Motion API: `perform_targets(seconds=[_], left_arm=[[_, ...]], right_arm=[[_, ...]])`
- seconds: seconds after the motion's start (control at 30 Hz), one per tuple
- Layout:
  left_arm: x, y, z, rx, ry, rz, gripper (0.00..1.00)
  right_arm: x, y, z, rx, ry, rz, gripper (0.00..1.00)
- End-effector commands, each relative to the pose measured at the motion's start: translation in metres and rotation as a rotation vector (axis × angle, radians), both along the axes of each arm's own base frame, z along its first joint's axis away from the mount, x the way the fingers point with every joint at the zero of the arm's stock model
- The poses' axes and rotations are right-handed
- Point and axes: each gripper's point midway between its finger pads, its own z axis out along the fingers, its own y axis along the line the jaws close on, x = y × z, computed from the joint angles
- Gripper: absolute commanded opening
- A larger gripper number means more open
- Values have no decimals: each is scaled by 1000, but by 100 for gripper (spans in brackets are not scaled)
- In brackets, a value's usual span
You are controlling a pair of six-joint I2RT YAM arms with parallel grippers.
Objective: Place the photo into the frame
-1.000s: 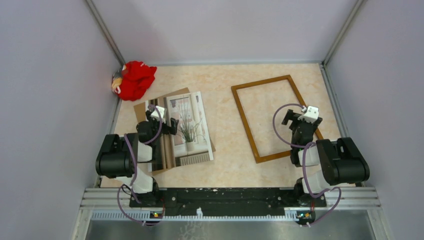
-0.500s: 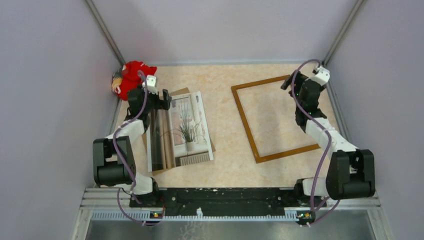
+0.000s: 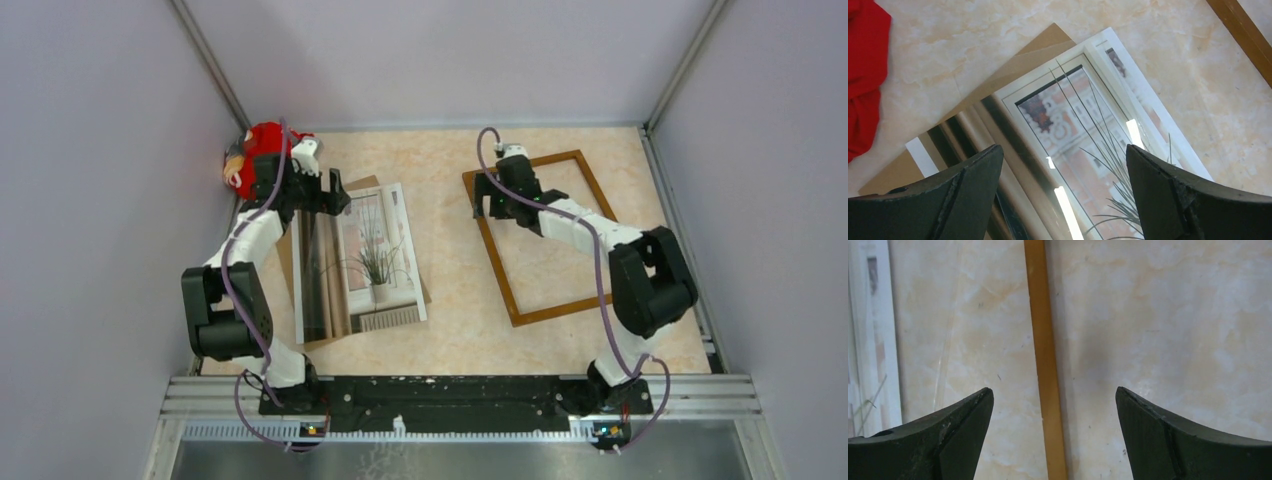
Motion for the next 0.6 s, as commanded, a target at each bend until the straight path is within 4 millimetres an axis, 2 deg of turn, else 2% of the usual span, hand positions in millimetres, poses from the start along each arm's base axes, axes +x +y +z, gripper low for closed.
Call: perform_targets(seconds=[0.0, 0.13, 0.23, 0.47, 0.57], left_arm=[[-7, -8, 1, -35, 59, -49, 99], [-9, -11, 4, -47, 70, -63, 99], [-10, -13, 8, -56, 65, -75, 99], [-10, -20, 17, -85, 66, -99, 99], [-10, -22, 20, -93, 71, -106, 99]], right_arm=[[-8, 6, -20, -138, 48, 37, 89], [-19, 18, -49, -230, 97, 58, 79], [-25, 21, -60, -241, 111, 64, 70], [-45, 14, -89, -292, 163, 48, 43], [-51, 13, -93, -289, 174, 41, 40]])
